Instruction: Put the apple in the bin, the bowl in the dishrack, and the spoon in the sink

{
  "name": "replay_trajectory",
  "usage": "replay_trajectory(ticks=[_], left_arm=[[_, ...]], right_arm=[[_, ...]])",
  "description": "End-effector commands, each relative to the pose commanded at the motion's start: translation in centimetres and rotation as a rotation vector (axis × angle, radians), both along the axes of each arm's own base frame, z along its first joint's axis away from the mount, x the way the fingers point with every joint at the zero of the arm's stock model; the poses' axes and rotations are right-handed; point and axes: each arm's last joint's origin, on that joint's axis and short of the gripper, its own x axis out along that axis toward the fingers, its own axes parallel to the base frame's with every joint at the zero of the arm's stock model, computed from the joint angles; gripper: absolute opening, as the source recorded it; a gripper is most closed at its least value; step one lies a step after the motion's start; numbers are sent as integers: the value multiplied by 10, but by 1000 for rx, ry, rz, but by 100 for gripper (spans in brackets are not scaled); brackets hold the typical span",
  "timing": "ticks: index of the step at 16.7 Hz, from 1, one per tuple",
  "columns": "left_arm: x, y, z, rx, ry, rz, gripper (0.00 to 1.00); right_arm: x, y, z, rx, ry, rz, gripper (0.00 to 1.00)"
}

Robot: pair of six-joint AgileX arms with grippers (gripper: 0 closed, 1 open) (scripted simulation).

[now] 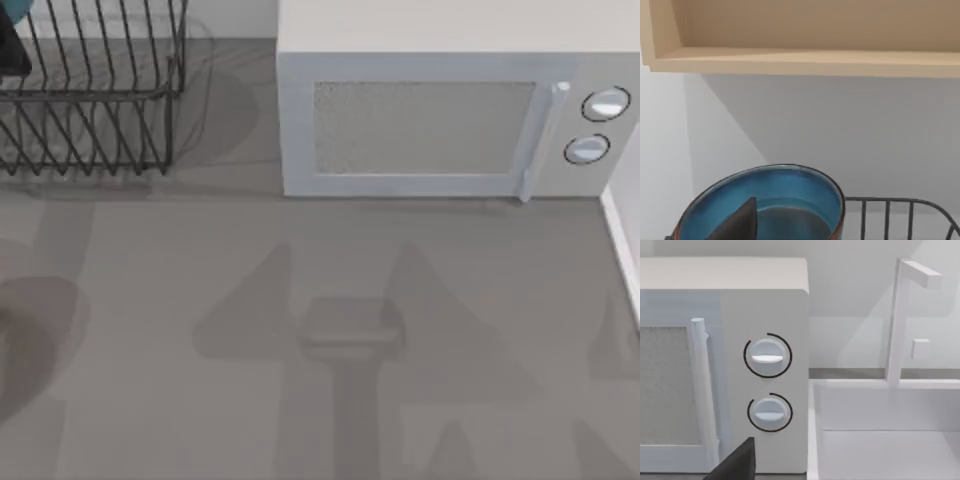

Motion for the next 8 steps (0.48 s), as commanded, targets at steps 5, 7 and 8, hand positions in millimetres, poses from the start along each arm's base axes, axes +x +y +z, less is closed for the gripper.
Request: replay_trajectory(ticks=[5,7,8], left_arm=[[-98,-5,-16,10,-23,5,100],[-126,-5,-35,15,-26,7,100],[-137,-5,-46,17,-21,8,100]], right_arm=[[0,0,0,0,0,0,100],[0,0,0,0,0,0,100],[0,0,0,0,0,0,100]])
